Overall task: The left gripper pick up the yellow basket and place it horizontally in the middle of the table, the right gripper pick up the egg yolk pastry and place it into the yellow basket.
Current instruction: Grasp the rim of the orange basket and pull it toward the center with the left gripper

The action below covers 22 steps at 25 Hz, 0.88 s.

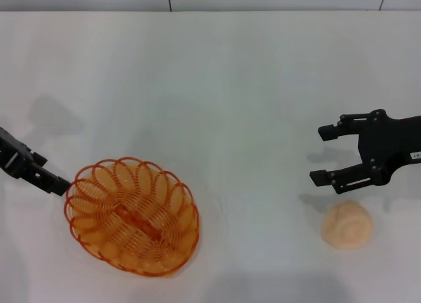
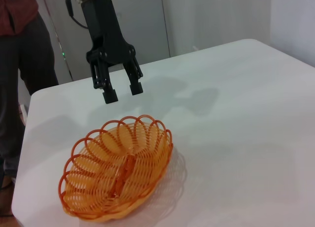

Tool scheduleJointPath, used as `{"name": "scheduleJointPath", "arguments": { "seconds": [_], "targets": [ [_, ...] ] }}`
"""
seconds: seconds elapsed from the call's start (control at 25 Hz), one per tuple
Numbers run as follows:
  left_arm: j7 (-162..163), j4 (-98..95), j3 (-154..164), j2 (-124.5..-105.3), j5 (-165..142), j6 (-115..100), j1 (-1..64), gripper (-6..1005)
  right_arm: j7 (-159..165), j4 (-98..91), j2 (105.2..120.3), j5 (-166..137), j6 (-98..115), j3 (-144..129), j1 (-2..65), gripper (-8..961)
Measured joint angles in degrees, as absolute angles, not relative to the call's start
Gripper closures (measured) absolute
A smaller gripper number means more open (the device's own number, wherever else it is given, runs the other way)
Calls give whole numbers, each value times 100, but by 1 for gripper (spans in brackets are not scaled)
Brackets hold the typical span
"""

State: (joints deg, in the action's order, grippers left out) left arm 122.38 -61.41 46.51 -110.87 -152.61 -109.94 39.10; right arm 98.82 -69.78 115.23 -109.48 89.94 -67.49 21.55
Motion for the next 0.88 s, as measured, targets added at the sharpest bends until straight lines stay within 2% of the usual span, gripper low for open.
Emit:
{"name": "scheduleJointPath", "arguments": {
  "seconds": [0.4,0.88],
  "targets": [
    [12277,-5694,5023,-11268,-15426,-10621,4061,193,9864,-6914,11531,-10933,8994,-6759,2147,79],
    [12327,-5315,5106,-11377,-15579,-10198,4257,205,9854,-6835,11531,-10933,9011,-6759,2127,79]
  ]
}}
